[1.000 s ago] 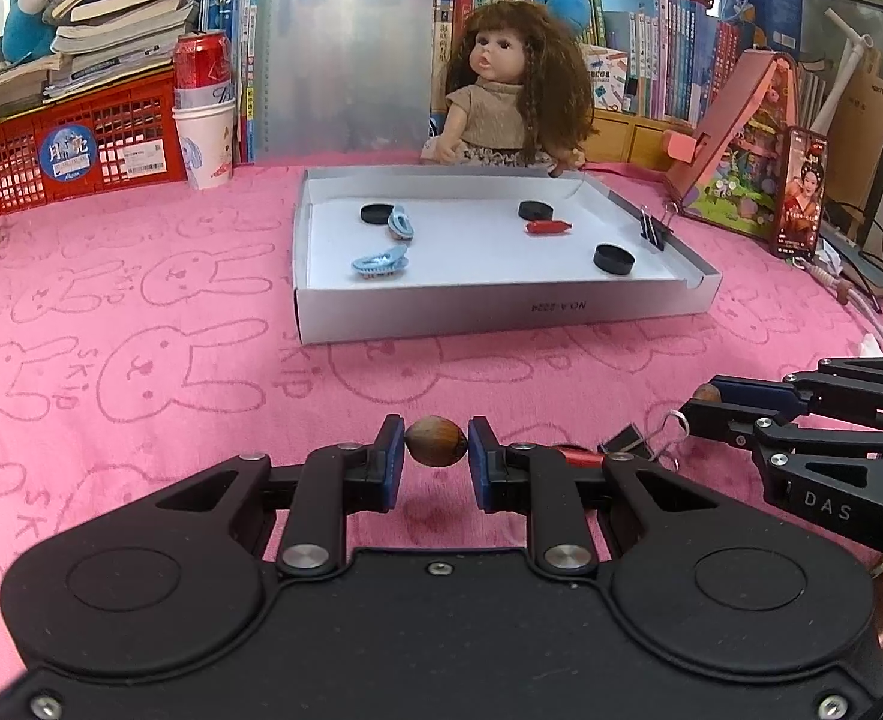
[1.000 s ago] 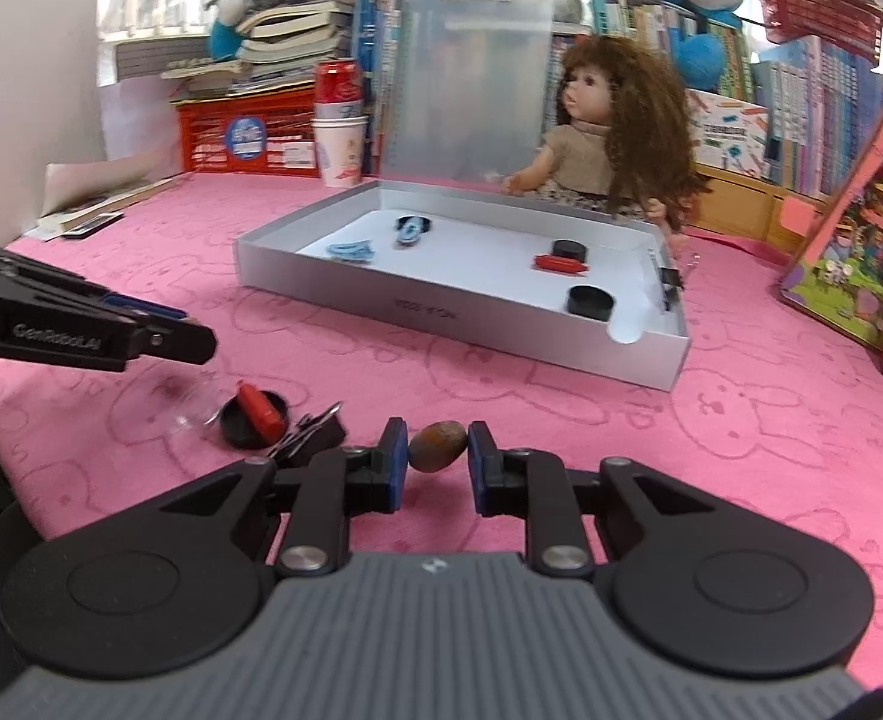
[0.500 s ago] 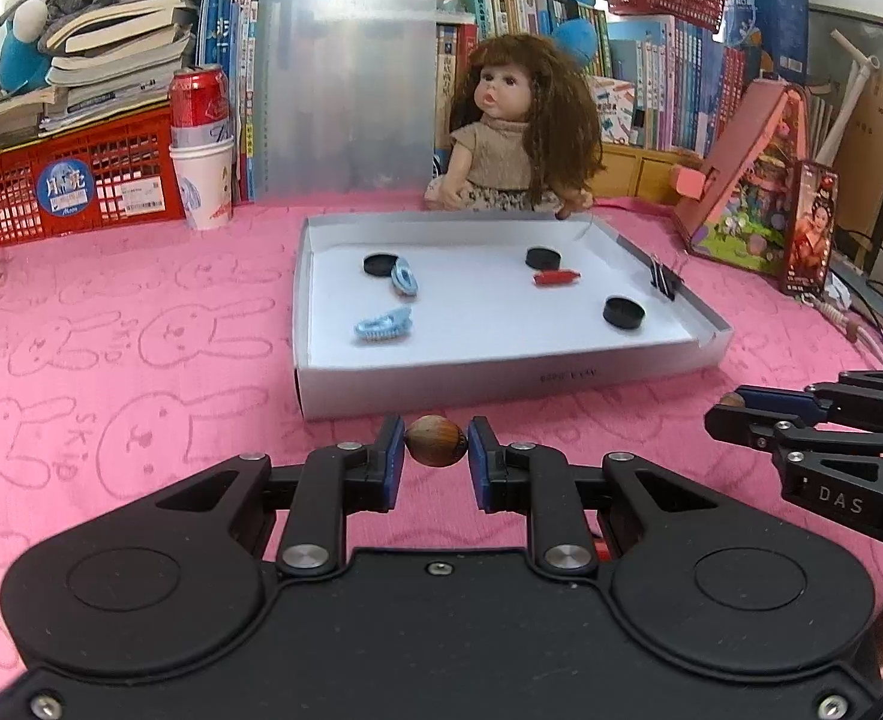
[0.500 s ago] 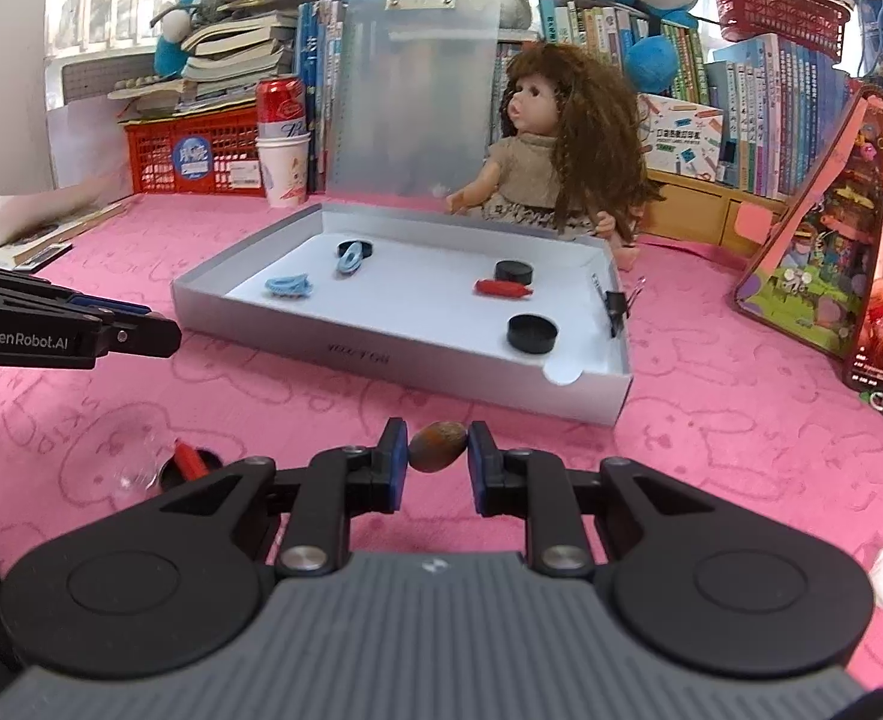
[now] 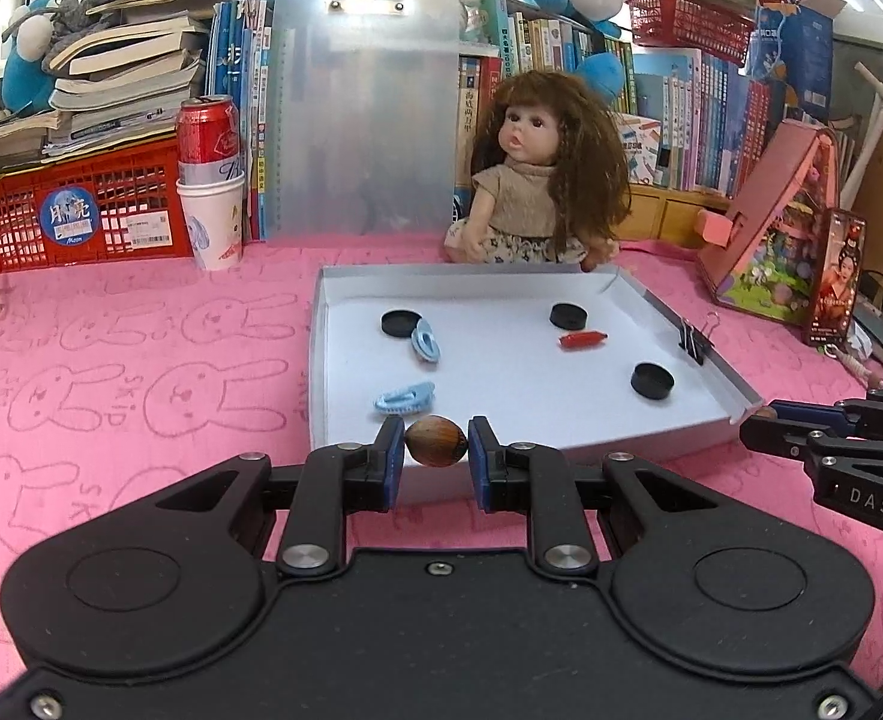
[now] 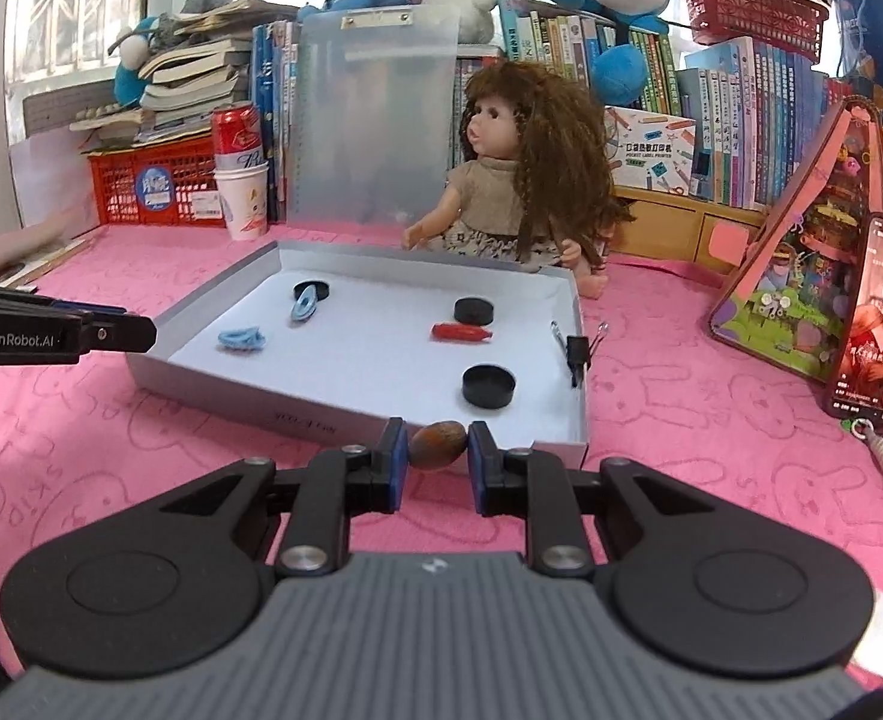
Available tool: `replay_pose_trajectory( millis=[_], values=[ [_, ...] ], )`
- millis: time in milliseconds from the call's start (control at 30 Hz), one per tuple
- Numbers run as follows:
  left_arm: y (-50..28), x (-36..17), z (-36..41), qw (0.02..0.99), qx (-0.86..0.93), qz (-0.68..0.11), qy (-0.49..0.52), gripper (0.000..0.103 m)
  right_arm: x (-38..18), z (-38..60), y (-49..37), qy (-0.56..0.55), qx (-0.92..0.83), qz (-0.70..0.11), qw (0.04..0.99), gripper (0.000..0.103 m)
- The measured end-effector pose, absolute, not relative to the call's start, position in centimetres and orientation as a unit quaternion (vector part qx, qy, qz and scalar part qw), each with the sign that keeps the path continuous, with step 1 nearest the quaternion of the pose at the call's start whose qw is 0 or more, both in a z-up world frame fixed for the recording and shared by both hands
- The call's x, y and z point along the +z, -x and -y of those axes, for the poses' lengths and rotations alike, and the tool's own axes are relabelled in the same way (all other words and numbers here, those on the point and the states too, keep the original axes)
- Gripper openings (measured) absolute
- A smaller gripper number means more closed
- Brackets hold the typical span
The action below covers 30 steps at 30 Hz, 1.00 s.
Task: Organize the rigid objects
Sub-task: 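Carry the nut in the left tool while the right tool carries its nut over the tray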
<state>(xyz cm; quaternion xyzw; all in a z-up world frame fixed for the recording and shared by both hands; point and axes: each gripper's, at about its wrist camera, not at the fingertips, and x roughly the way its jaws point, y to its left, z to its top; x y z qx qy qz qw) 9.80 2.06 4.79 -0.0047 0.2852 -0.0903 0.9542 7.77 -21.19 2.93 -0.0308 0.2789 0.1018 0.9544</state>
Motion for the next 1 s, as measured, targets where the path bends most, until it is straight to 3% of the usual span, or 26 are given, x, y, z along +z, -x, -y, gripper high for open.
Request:
replay_pose_trajectory(
  millis=[1000],
  values=[
    [-17.0, 5.0, -1.9, 0.952, -0.076, -0.297, 0.012, 0.021, 4.4, 23.1, -15.7, -0.010, 0.080, -0.298, 0.951, 0.026]
  ],
)
